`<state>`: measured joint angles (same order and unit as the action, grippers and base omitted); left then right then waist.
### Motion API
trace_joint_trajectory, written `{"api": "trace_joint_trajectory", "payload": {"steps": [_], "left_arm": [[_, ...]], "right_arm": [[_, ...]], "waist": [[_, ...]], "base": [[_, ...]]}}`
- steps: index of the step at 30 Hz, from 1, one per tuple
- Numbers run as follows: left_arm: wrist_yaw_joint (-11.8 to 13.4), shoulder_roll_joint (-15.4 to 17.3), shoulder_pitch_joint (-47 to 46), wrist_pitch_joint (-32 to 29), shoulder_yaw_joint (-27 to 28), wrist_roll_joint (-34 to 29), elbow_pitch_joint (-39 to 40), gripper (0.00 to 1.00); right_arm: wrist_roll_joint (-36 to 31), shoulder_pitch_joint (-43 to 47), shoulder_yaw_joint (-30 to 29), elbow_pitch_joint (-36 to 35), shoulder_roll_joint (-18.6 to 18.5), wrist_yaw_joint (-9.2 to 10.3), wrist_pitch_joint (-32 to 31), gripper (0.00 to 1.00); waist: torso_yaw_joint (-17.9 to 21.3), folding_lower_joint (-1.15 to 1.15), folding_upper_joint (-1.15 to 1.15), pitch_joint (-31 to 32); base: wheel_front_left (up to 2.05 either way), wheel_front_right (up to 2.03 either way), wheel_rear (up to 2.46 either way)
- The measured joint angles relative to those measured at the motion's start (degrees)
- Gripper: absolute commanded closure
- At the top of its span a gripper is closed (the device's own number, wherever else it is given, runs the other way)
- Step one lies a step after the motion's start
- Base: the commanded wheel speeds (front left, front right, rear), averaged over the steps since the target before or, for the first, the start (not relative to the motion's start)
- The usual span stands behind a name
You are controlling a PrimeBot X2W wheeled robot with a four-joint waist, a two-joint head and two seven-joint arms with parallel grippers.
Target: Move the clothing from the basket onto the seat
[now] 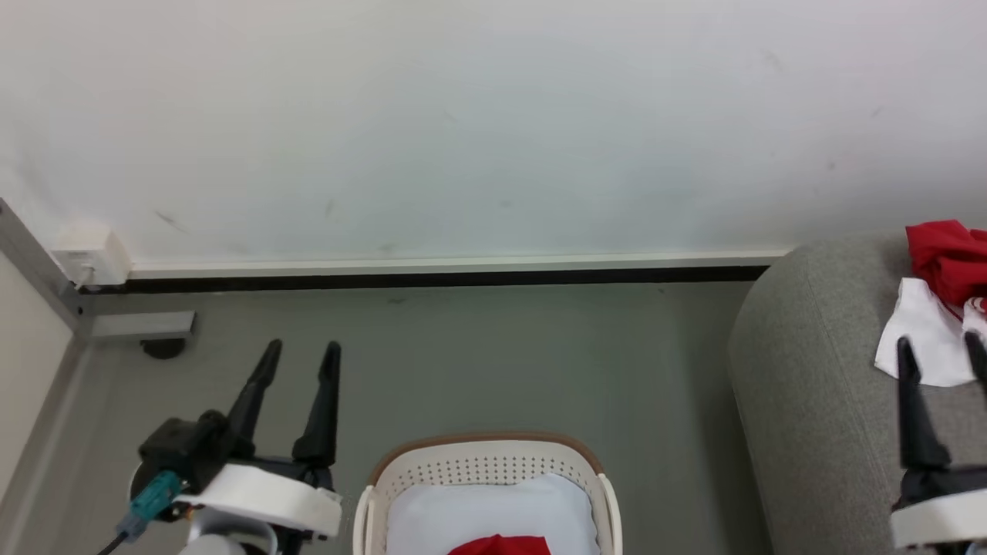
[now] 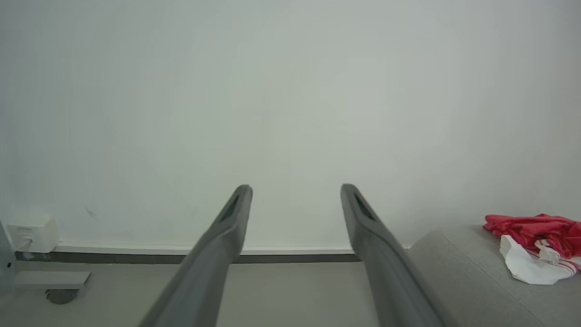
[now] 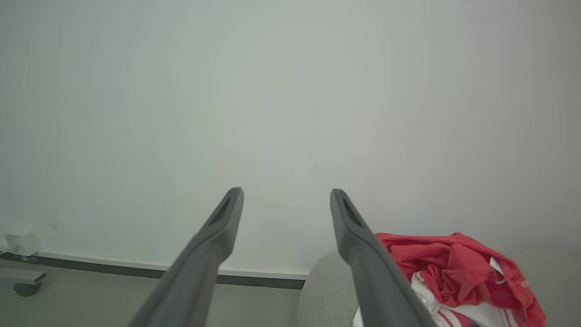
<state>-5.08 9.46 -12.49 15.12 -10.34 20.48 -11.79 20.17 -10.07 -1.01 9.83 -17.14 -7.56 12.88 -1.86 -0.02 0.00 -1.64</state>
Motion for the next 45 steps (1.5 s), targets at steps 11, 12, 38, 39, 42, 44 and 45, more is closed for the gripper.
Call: {"api": "trace_joint_trajectory", "payload": {"steps": [11, 12, 38, 39, 42, 44, 45], "left_arm": [[-1.4, -4.4, 6.9, 0.0, 8.2, -5.7, 2.0, 0.0], [-1.5, -4.8, 7.1, 0.0, 8.4, -6.0, 1.8, 0.0], [-2.3, -6.0, 6.7, 0.0, 7.6, -8.4, -0.8, 0.0], [-2.3, -5.8, 6.6, 0.0, 7.2, -8.4, -1.3, 0.0], [-2.3, -5.1, 5.6, 0.0, 5.7, -8.3, -3.3, 0.0], [-2.3, -4.5, 4.4, 0.0, 4.6, -8.1, -4.9, 0.0], [-2.4, -4.1, 3.7, 0.0, 3.9, -7.9, -6.0, 0.0]], "right_arm": [[-8.6, 12.5, -1.1, -7.0, 12.4, 0.0, 2.1, 0.0], [-9.0, 12.6, -1.5, -7.2, 12.7, 0.01, 2.1, 0.0], [-10.5, 12.1, -1.3, -7.3, 14.0, 0.0, 2.2, 0.0], [-10.5, 12.0, -1.3, -7.3, 14.0, 0.01, 2.2, 0.0], [-10.5, 11.1, -1.5, -7.1, 14.0, 0.0, 2.2, 0.0], [-10.6, 10.2, -1.7, -7.0, 14.0, 0.01, 2.2, 0.0], [-10.6, 9.7, -1.9, -7.0, 14.0, 0.0, 2.2, 0.0]], "waist": [[-0.9, 0.01, 0.0, 0.6], [-0.9, 0.01, 0.0, 0.6], [0.1, 0.02, 0.0, -0.7], [0.2, 0.02, 0.0, -1.0], [0.8, 0.02, 0.0, -2.2], [1.3, 0.02, 0.0, -3.4], [1.6, 0.02, 0.0, -4.0]], "base": [[0.0, 0.0, 0.0], [0.0, 0.0, 0.0], [0.0, 0.0, 0.0], [0.0, 0.0, 0.0], [0.0, 0.0, 0.0], [0.0, 0.0, 0.0], [0.0, 0.0, 0.0]]}}
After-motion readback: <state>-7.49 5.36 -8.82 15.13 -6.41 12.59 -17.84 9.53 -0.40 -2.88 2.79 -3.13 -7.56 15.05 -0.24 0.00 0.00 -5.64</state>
